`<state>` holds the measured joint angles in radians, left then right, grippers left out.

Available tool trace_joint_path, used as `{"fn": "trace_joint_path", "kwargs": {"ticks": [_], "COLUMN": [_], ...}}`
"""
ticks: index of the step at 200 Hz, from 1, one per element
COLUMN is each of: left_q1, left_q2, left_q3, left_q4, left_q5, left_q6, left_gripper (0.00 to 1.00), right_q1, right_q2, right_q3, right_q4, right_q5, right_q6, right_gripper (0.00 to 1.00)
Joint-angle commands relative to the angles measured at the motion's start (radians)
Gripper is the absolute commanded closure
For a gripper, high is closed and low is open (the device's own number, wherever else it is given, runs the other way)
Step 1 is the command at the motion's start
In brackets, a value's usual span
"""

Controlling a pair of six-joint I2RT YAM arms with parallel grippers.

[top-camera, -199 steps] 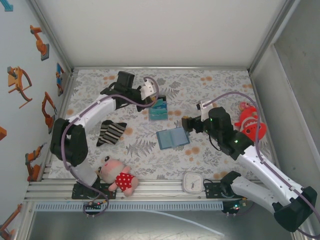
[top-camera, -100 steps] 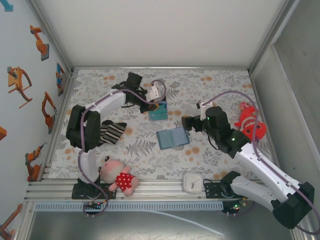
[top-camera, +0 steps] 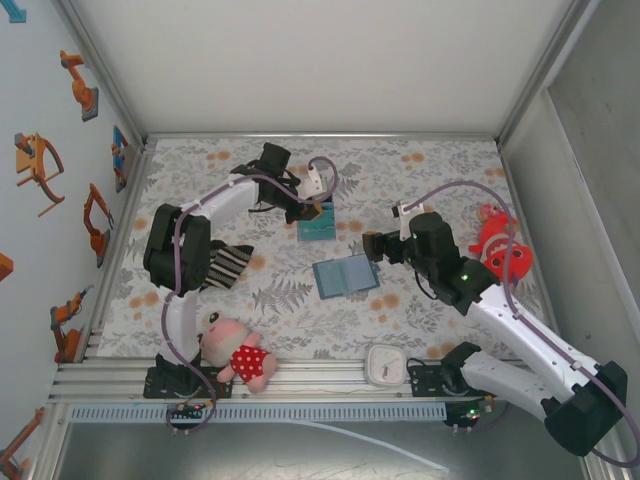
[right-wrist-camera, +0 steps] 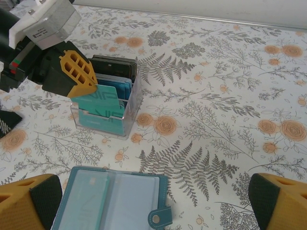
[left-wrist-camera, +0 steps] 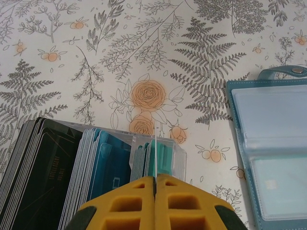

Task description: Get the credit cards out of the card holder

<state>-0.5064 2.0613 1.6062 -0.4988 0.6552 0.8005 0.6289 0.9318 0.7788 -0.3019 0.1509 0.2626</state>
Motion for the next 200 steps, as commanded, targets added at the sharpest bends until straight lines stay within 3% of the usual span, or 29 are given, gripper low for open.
{"fn": "trace_joint_path", "kwargs": {"ticks": [1, 48, 61, 88, 127, 166, 200], "left_q1": [-0.008, -0.009, -0.007, -0.007, -0.007, -0.009, -0.008], "left_q2": [0.027, 0.047, 0.049, 0.052, 0.028, -0.072, -0.25], "left_q3": [0.031, 0.052, 0.055, 0.058, 0.074, 0.021, -0.184], "left_q4": [-0.049, -0.069, -0.071, -0.08, -0.116, -0.09, 0.104], "left_q5": [0.038, 0.035, 0.032, 0.024, 0.021, 0.004, -0.106], "left_q6": [0.027, 0.025, 0.017, 0.013, 0.013, -0.05, -0.227], "left_gripper": [1.0, 0.99, 0.95, 0.73, 0.66, 0.56, 0.42], "right_q1": [-0.003, -0.003, -0.003, -0.003, -0.003, -0.001, 0.031], "right_q2": [-0.008, -0.01, -0.01, -0.004, 0.032, 0.106, 0.182], "right_q3": [-0.013, -0.01, -0.01, -0.005, 0.023, 0.065, 0.099], "right_q4": [0.008, 0.002, 0.0, -0.009, -0.046, -0.111, -0.178], "right_q5": [0.011, 0.004, 0.003, -0.012, -0.04, -0.071, -0.084], "right_q6": [0.012, 0.014, 0.016, 0.019, 0.026, 0.056, 0.097], "right_gripper": [0.01, 0.01, 0.01, 0.01, 0.01, 0.2, 0.32]}}
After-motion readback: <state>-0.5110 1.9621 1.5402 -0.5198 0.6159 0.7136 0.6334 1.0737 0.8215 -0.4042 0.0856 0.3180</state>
